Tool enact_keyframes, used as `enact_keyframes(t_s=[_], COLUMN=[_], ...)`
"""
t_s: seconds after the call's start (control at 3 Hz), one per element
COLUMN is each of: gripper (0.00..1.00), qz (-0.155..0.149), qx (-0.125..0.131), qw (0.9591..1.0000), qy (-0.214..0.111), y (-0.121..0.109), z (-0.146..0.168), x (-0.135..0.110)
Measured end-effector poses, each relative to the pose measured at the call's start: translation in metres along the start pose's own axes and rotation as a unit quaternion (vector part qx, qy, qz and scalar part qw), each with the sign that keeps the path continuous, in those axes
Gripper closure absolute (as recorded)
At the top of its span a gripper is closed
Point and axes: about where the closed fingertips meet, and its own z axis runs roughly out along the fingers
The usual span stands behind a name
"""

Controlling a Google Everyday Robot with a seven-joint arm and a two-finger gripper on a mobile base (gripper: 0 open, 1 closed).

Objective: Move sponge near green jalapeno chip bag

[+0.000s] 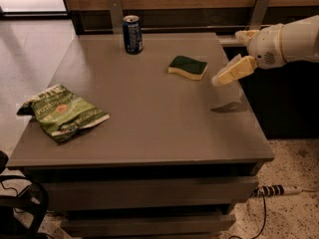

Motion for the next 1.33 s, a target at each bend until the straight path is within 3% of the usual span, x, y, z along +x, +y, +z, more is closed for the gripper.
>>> enact_keyframes(t_s=[0.33,1.0,1.33], gripper=[0.0,0.0,0.0], qz=[0.029,0.038,0.051], qx=[-0.009,-0.01,-0.011], qw=[0.9995,0.9989,0.9968], qy=[-0.014,-0.024,-0.061], y=[-0.007,-0.007,-0.006], z=[0.031,0.047,0.068], x=[0.009,0.02,0.028])
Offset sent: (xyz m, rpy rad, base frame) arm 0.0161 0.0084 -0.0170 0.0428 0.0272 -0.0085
